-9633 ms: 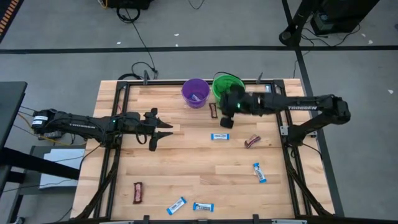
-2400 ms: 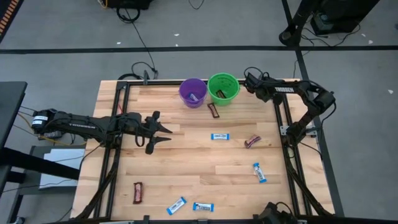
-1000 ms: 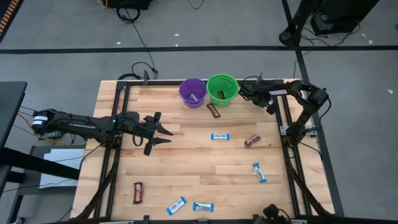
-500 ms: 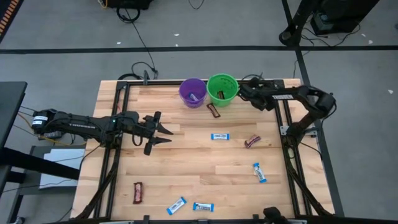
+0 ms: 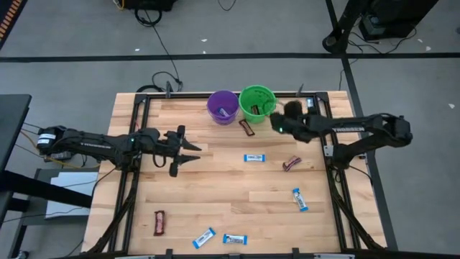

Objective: Sort candy by brand, put in halloween buckets
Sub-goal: Put the white chocolate bar into the purple bucket

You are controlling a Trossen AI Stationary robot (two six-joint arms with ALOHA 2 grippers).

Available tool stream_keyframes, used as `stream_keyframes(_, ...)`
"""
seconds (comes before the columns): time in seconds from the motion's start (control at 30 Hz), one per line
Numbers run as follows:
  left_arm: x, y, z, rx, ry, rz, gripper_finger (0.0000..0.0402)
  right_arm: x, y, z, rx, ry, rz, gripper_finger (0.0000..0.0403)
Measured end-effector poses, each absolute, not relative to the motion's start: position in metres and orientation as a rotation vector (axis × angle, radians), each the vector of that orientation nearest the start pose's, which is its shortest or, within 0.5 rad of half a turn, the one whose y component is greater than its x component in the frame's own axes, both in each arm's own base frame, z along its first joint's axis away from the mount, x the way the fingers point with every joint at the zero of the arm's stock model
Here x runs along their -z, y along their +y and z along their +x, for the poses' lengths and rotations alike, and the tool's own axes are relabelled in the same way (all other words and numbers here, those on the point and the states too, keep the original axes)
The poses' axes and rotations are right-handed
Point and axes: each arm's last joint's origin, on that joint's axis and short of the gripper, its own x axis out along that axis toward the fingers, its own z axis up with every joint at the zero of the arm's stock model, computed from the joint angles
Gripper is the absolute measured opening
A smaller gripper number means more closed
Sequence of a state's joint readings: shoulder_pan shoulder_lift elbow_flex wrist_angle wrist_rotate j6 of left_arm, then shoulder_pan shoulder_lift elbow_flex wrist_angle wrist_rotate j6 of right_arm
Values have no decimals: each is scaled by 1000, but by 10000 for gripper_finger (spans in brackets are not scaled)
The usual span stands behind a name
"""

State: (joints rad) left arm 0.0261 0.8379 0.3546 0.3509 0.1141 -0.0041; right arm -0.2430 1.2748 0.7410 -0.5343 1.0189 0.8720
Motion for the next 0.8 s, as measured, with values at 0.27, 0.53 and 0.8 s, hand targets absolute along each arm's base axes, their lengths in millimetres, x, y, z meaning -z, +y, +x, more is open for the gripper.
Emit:
stream_keyframes(0.27, -228, 5, 194, -18, 66, -32, 142, -225, -30, 215, 1113, 591, 108, 8)
stream_keyframes(0.53, -247, 23, 217, -139, -28, -29, 142, -260, -21, 205, 969, 566, 29, 8)
stream_keyframes(0.8, -274, 56, 247, -255, -52, 10, 142, -317, -27, 184, 1000, 447, -97, 7)
